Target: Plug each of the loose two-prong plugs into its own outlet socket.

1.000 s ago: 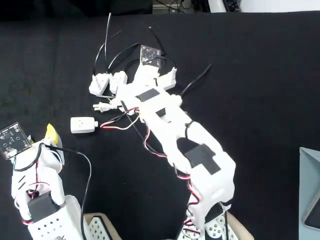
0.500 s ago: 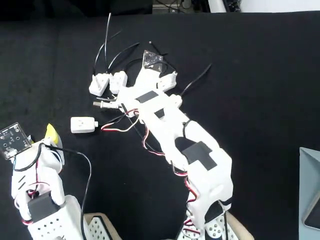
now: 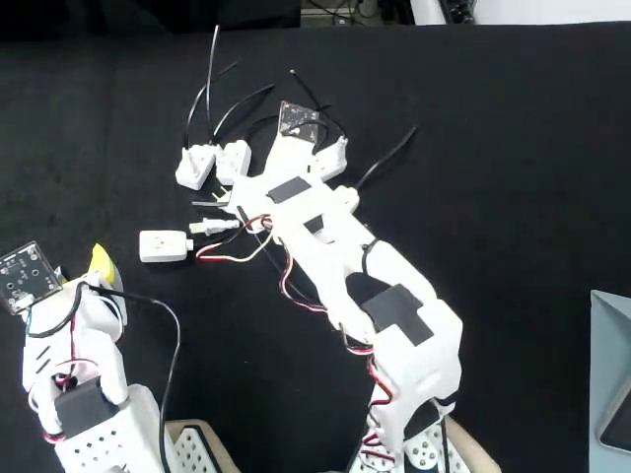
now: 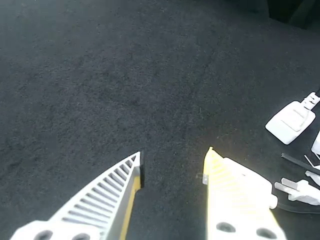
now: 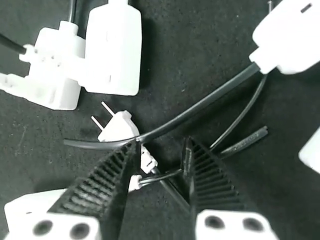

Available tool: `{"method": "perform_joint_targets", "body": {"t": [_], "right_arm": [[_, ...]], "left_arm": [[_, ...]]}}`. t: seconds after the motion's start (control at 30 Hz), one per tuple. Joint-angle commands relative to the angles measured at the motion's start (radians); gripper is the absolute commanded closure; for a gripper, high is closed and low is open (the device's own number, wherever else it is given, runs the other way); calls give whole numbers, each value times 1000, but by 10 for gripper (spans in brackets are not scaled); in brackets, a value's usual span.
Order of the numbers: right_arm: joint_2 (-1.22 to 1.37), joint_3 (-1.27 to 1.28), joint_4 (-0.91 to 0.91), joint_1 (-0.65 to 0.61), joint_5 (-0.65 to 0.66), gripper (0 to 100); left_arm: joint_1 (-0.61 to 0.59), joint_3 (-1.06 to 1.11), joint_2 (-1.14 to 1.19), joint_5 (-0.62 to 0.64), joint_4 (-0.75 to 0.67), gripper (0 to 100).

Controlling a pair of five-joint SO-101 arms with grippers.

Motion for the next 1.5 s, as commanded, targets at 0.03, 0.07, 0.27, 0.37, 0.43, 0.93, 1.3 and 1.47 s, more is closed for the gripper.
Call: {"method": "perform_joint_targets", "body": {"t": [0.03,0.07,0.27,0.37,0.43,0.93,1.3,1.47], "right_arm": [[-62,-13,46,-12,-9,857],[-71,-12,60,-14,-9,857],[-68,-10,77,-8,-9,857],[-71,-10,83,-8,-9,857],[-85,-10,109,-6,-9,857],[-99,-15,226,-29,-9,858],[13,-65,218,-25,-9,932],[-58,-85,287,-23,-8,983]], "left_arm": [[-4,-5,-3,-8,-25,794],[-4,-5,-3,-8,-25,794],[-4,-5,-3,-8,-25,794],[-5,-5,-3,-8,-25,794],[-5,-5,-3,-8,-25,794],[-5,-5,-3,-8,-25,794],[-5,-5,-3,-8,-23,794],[-5,-5,-3,-8,-23,794]]}}
